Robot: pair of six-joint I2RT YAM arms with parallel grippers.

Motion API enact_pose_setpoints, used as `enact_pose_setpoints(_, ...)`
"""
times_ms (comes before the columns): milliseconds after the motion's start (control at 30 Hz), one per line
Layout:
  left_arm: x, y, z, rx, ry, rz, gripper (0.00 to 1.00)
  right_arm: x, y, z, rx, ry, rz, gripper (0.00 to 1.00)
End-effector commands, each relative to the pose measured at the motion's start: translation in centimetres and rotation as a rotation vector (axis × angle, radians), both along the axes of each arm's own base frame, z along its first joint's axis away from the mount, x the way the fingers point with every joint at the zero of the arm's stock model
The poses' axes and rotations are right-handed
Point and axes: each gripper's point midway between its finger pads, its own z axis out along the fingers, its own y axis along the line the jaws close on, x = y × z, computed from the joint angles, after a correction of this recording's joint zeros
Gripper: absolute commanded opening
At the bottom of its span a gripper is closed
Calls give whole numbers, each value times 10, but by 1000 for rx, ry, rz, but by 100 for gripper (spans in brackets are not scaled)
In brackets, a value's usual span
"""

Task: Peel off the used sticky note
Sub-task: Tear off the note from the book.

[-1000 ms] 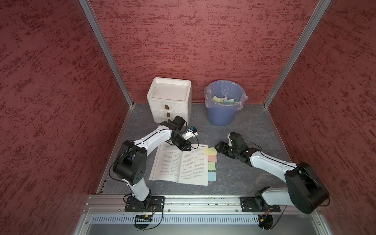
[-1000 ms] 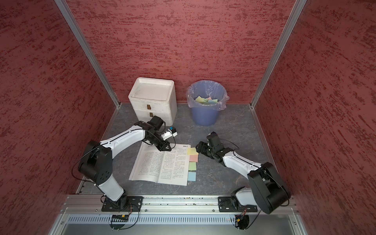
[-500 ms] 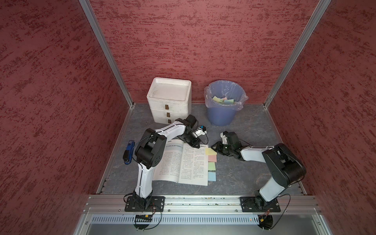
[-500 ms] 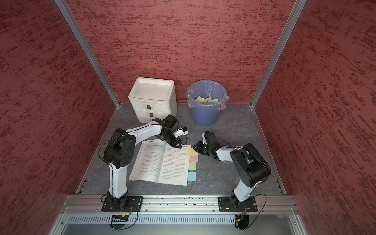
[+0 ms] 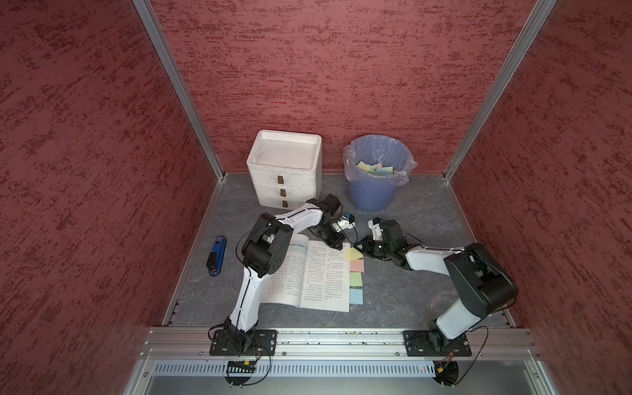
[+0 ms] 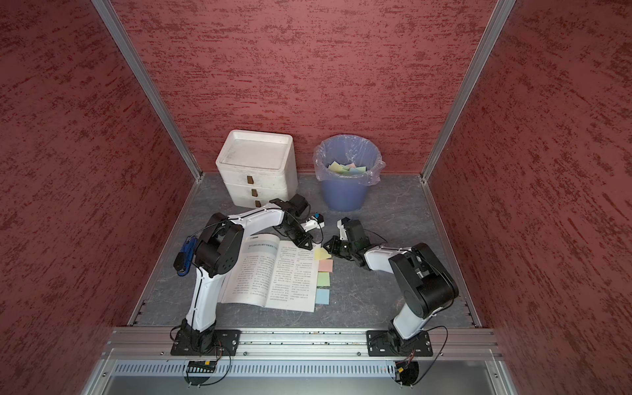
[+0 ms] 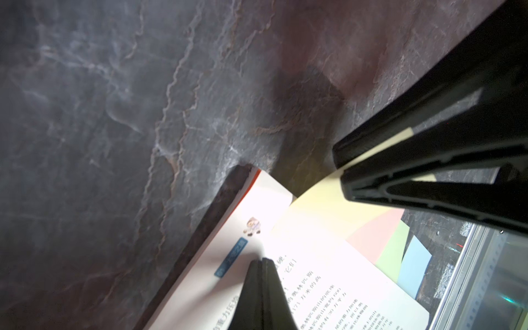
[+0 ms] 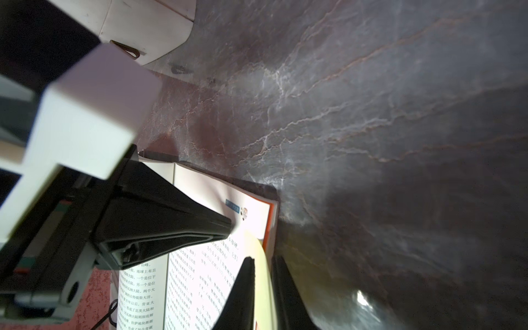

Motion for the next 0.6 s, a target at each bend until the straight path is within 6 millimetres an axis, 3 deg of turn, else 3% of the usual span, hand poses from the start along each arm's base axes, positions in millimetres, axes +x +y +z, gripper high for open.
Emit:
enact_pose_setpoints(0, -1, -1, -4, 15, -2, -21, 0, -4, 4, 2, -65, -47, 31, 9)
enact_pose_setpoints(567, -2, 3, -20, 53, 15, -21, 0, -19, 11, 12, -334, -289, 117, 0)
